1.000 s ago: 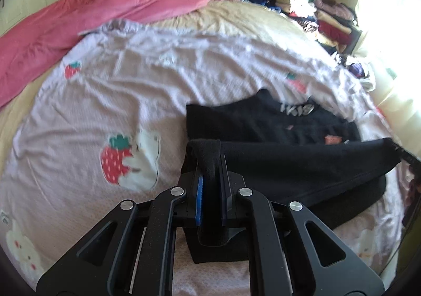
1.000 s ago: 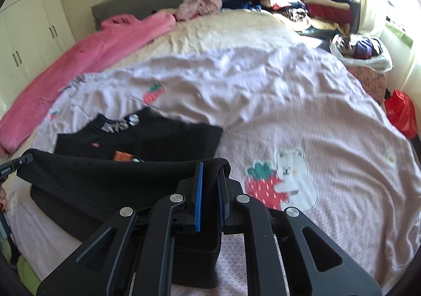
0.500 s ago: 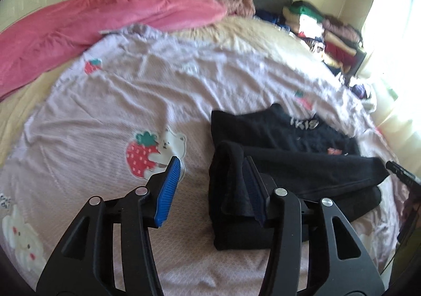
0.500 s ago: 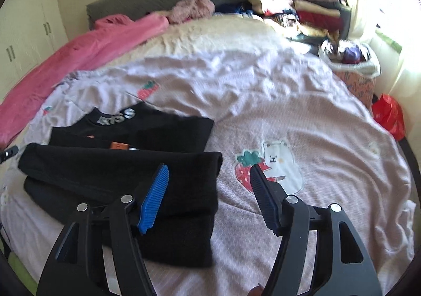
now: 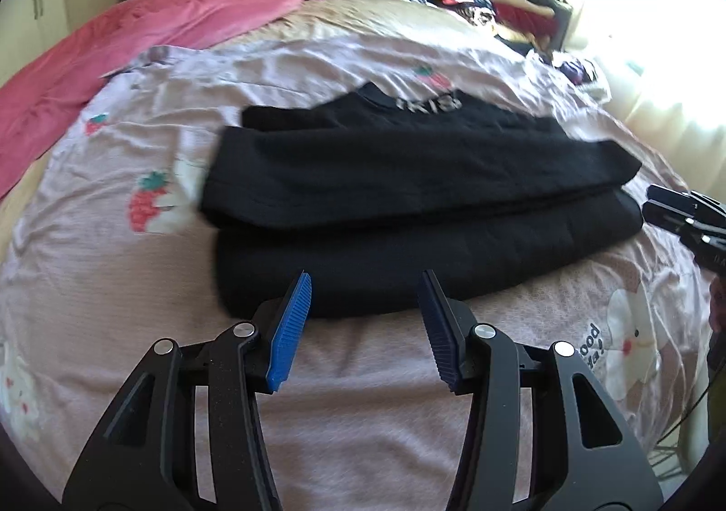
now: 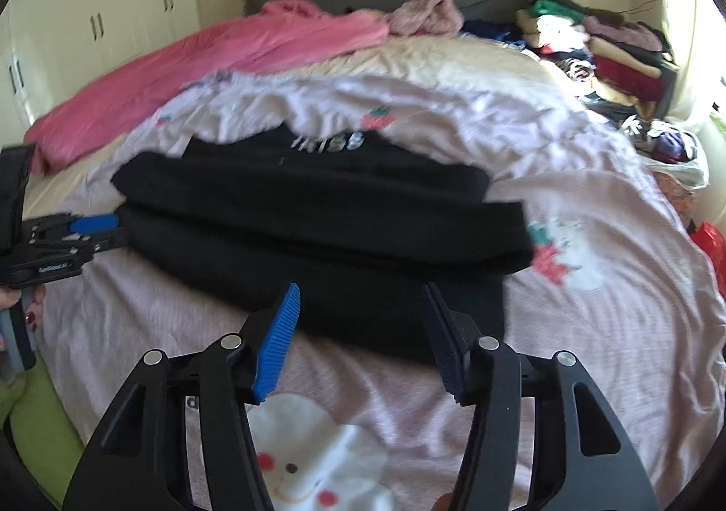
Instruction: Fold small clothes
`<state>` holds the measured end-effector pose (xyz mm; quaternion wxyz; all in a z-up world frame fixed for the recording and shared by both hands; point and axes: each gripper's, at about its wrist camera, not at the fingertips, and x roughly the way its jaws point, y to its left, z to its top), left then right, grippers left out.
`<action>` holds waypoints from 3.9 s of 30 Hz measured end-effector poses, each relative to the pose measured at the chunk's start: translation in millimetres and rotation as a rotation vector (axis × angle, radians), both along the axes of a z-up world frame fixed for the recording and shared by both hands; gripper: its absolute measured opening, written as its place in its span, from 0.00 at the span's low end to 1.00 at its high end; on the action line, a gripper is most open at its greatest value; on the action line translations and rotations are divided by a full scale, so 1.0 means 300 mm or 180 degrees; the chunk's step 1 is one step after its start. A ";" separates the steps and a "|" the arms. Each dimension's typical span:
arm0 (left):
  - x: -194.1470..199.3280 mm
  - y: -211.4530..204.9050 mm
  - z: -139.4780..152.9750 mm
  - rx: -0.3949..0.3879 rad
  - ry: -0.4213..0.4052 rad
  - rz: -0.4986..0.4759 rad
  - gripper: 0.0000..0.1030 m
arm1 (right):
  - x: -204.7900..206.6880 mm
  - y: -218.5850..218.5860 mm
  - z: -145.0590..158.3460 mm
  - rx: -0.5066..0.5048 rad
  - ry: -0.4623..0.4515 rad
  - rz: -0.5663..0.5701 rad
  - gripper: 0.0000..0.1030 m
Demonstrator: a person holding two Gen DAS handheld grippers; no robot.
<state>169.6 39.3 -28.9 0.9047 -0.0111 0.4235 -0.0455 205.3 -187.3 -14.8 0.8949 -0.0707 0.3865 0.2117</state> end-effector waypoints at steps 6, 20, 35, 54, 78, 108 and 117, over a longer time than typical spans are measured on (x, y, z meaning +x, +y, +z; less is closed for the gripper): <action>0.072 -0.039 -0.051 0.0309 0.0040 -0.0023 0.40 | 0.075 0.045 -0.088 -0.0181 0.0138 -0.0023 0.50; 0.219 0.066 -0.045 0.0062 -0.0021 0.0310 0.45 | 0.237 0.082 -0.070 -0.0206 -0.0033 -0.0092 0.50; 0.440 0.144 0.026 -0.0345 -0.0048 0.0646 0.45 | 0.492 0.126 -0.057 -0.0204 0.0005 -0.0296 0.50; 0.396 0.356 0.062 -0.0678 -0.0408 0.0803 0.52 | 0.698 0.098 -0.084 -0.0410 -0.0003 -0.0937 0.51; 0.441 0.352 -0.095 -0.0752 0.0094 0.0661 0.52 | 0.668 -0.036 -0.117 -0.0385 0.0269 -0.0929 0.65; 0.410 0.368 -0.045 -0.0614 -0.0063 0.0693 0.11 | 0.667 -0.080 -0.085 -0.0190 0.0083 -0.1313 0.48; 0.395 0.400 -0.027 -0.0535 -0.0035 0.0785 0.33 | 0.436 0.119 0.055 0.0061 -0.0258 -0.0657 0.76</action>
